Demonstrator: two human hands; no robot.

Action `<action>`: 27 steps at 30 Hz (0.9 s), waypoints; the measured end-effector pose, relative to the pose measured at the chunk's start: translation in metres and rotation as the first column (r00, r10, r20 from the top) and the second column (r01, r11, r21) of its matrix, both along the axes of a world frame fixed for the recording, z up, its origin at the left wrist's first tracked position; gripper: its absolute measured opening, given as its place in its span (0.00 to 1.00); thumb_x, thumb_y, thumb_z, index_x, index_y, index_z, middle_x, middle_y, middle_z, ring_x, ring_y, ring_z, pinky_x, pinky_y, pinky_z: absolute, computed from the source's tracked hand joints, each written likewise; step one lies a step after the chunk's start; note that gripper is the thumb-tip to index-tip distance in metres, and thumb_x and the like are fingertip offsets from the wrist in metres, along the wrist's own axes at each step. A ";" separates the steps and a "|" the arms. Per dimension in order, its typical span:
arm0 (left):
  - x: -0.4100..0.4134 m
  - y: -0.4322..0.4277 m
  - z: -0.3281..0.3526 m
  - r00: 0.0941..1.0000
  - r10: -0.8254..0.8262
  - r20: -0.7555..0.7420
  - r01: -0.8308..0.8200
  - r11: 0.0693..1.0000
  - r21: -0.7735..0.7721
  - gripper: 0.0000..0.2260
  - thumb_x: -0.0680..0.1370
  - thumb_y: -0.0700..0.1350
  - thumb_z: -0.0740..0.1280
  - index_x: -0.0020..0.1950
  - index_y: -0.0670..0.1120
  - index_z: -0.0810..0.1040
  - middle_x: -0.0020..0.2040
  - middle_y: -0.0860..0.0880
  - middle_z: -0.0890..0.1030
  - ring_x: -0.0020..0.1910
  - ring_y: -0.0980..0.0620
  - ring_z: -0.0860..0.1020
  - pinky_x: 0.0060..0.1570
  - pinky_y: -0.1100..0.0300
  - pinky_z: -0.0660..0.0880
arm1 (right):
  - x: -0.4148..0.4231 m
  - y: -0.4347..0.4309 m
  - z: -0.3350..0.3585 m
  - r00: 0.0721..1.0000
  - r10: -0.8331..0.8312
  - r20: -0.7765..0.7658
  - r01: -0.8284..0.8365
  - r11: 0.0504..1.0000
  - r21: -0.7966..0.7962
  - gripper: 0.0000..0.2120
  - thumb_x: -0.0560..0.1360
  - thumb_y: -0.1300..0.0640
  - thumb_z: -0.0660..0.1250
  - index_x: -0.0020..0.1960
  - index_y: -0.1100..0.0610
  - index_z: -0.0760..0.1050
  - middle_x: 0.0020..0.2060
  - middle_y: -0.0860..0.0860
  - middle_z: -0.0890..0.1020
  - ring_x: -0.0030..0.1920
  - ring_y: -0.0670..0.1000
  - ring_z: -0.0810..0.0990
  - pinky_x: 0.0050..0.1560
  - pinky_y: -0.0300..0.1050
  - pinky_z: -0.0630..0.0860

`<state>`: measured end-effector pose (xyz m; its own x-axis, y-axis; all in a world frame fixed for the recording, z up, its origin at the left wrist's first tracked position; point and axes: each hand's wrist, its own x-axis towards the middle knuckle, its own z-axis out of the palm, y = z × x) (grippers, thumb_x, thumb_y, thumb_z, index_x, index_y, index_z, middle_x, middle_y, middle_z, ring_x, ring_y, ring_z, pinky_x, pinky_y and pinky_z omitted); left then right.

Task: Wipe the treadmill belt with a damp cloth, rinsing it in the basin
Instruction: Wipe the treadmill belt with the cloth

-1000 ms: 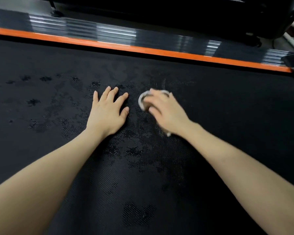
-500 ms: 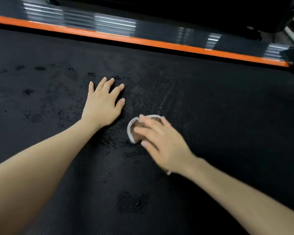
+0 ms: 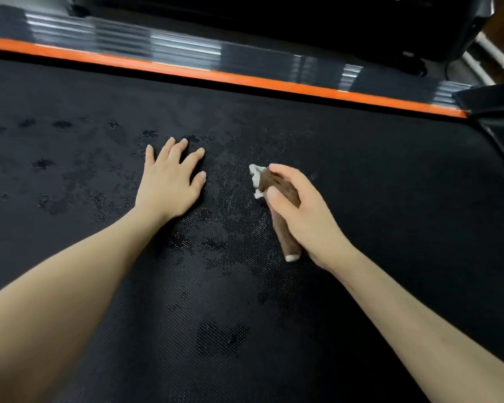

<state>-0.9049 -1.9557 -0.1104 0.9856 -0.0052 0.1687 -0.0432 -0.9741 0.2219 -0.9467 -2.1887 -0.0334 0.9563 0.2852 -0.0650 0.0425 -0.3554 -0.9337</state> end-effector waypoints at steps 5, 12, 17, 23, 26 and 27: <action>0.000 0.000 0.001 1.000 -0.004 -0.011 0.004 1.000 -0.004 0.22 0.81 0.53 0.56 0.74 0.49 0.65 0.74 0.40 0.62 0.75 0.41 0.54 0.72 0.38 0.47 | 0.022 -0.020 0.015 0.953 -0.093 -0.288 0.159 0.963 0.216 0.14 0.79 0.63 0.60 0.62 0.53 0.74 0.60 0.52 0.79 0.59 0.48 0.78 0.59 0.42 0.74; 0.000 0.001 -0.002 1.000 -0.003 -0.011 0.003 1.000 0.009 0.27 0.77 0.56 0.50 0.73 0.47 0.67 0.73 0.39 0.64 0.74 0.40 0.56 0.71 0.36 0.48 | 0.026 -0.026 0.012 0.903 0.133 0.408 0.092 0.869 -0.486 0.17 0.78 0.48 0.59 0.65 0.48 0.74 0.66 0.47 0.75 0.66 0.45 0.69 0.69 0.46 0.61; 0.001 0.001 -0.003 1.000 -0.001 -0.002 0.001 1.000 0.020 0.27 0.77 0.56 0.50 0.73 0.47 0.66 0.73 0.39 0.64 0.75 0.40 0.56 0.71 0.37 0.48 | 0.018 0.001 -0.052 0.752 0.601 0.272 -0.064 0.477 -0.877 0.23 0.75 0.36 0.51 0.65 0.40 0.73 0.71 0.56 0.67 0.70 0.64 0.65 0.65 0.71 0.60; -0.001 0.001 -0.001 1.000 -0.006 -0.024 0.006 1.000 0.015 0.23 0.80 0.55 0.53 0.74 0.48 0.65 0.74 0.40 0.62 0.75 0.41 0.54 0.72 0.39 0.47 | 0.033 0.004 -0.054 0.818 0.471 0.330 -0.030 0.608 -0.793 0.20 0.77 0.42 0.51 0.62 0.40 0.75 0.70 0.50 0.70 0.71 0.58 0.66 0.65 0.67 0.62; -0.017 0.000 0.010 0.997 0.035 -0.075 -0.039 0.998 -0.051 0.24 0.80 0.56 0.54 0.74 0.49 0.64 0.75 0.41 0.62 0.75 0.41 0.55 0.72 0.39 0.46 | 0.031 0.003 -0.057 0.805 0.480 0.349 -0.008 0.595 -0.803 0.20 0.77 0.41 0.49 0.64 0.39 0.74 0.72 0.48 0.67 0.72 0.56 0.63 0.67 0.65 0.59; -0.030 -0.001 0.012 0.996 0.043 -0.076 -0.046 0.998 -0.051 0.23 0.80 0.55 0.55 0.74 0.49 0.64 0.74 0.41 0.63 0.75 0.40 0.56 0.72 0.39 0.46 | 0.032 0.003 -0.058 0.806 0.477 0.351 -0.005 0.598 -0.802 0.19 0.78 0.42 0.51 0.64 0.39 0.73 0.72 0.48 0.66 0.73 0.56 0.62 0.68 0.65 0.58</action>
<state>-0.9350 -1.9564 -0.0982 0.9945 0.0459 0.0937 0.0186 -0.9616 0.2738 -0.9145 -2.1861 -0.0910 0.8078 0.5846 0.0752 0.5887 -0.7939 -0.1525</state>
